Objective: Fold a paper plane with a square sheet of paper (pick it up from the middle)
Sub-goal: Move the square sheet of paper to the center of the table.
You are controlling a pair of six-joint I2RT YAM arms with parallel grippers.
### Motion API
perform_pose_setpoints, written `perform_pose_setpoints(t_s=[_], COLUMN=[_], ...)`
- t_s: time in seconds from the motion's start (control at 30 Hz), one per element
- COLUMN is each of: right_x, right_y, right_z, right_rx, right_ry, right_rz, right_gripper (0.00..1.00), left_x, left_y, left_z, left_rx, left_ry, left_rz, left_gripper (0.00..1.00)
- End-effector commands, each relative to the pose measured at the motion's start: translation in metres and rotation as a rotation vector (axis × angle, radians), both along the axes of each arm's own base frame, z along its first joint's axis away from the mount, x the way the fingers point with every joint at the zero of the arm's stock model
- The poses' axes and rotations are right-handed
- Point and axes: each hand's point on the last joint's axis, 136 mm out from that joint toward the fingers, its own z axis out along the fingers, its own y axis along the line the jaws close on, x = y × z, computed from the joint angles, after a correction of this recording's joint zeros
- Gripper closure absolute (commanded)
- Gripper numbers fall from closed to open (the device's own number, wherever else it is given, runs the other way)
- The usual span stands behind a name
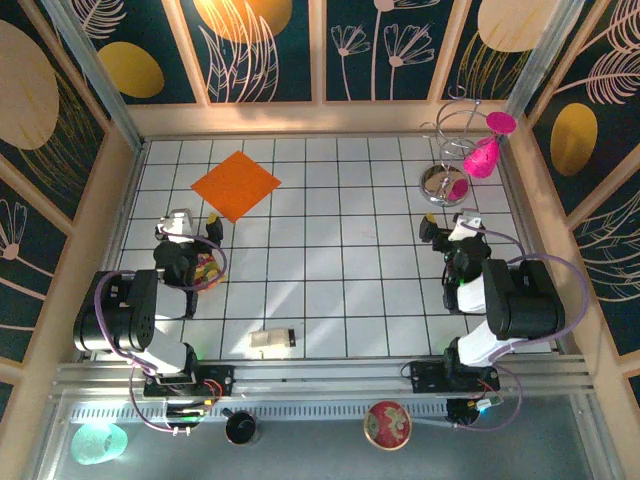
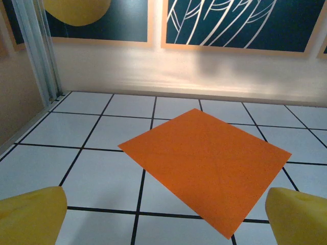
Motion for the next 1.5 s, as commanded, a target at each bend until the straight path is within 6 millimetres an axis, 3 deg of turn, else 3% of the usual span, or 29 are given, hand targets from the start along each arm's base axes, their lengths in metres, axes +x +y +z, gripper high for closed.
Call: perform_pose_setpoints(t_s=[0.0, 0.2, 0.8, 1.07, 1.23, 1.33, 1.4, 1.47], right_x=[0.005, 0.006, 0.005, -0.006, 0.000, 0.006, 0.013, 0.019], right_y=[-0.002, -0.002, -0.003, -0.004, 0.003, 0.003, 0.008, 0.026], right_z=[0.009, 0.009, 0.009, 0.041, 0.055, 0.059, 0.057, 0.053], right_rx=[0.005, 0.005, 0.006, -0.001, 0.058, 0.163, 0.286, 0.331], right_ry=[-0.028, -0.029, -0.029, -0.070, -0.006, 0.076, 0.178, 0.262], right_rz=[-0.003, -0.004, -0.004, -0.028, -0.045, -0.132, -0.179, -0.166], right_gripper=[0.01, 0.01, 0.01, 0.01, 0.01, 0.01, 0.01, 0.01], left_x=[0.004, 0.001, 0.001, -0.027, -0.021, -0.014, -0.006, 0.005], left_y=[0.003, -0.005, 0.006, 0.029, 0.040, 0.042, 0.037, 0.022], left_z=[0.007, 0.007, 0.008, 0.037, 0.065, 0.074, 0.077, 0.078], left_rx=[-0.003, 0.007, -0.011, -0.052, -0.121, -0.273, -0.365, -0.411], left_ry=[-0.026, -0.031, -0.035, -0.130, -0.120, -0.073, -0.018, 0.043], left_rz=[0.009, -0.035, 0.027, 0.169, 0.237, 0.260, 0.244, 0.172], left_gripper=[0.01, 0.01, 0.01, 0.01, 0.01, 0.01, 0.01, 0.01])
